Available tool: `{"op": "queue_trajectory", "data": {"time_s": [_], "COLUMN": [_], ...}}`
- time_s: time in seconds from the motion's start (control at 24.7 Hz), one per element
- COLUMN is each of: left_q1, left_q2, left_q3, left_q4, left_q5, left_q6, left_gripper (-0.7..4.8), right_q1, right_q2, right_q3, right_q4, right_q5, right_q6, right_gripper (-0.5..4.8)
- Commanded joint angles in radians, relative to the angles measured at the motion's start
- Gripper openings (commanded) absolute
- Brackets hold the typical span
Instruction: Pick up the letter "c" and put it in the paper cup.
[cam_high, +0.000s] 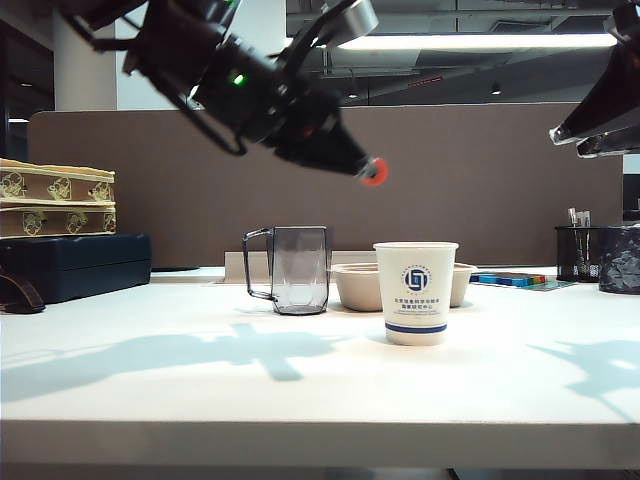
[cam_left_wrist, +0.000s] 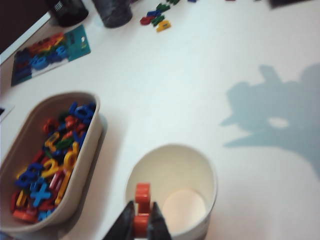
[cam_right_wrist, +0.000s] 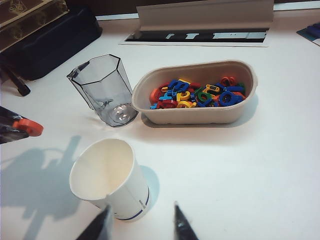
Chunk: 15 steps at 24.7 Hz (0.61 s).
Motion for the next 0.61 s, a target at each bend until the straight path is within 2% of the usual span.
{"op": "queue_trajectory", "data": {"time_s": [0.04,0.61], "left_q1": [-0.018,-0.031], "left_q2": [0.006,0.142], "left_q3": [0.013,0.038], "left_q4": [0.015,0.061], "left_q5": [-0.016,-0.023], "left_q6": [0.000,-0.004], "left_gripper": [0.16,0.17], "right_q1": [0.001,0.024], "right_q2": [-0.003,-0.003], "right_q3": [0.004,0.004], "right_q4": [0.010,-0.001], "right_q5": [0.001,0.001], "right_q6": [-0.003,-0.003], "right_gripper": [1.53,1.53]}}
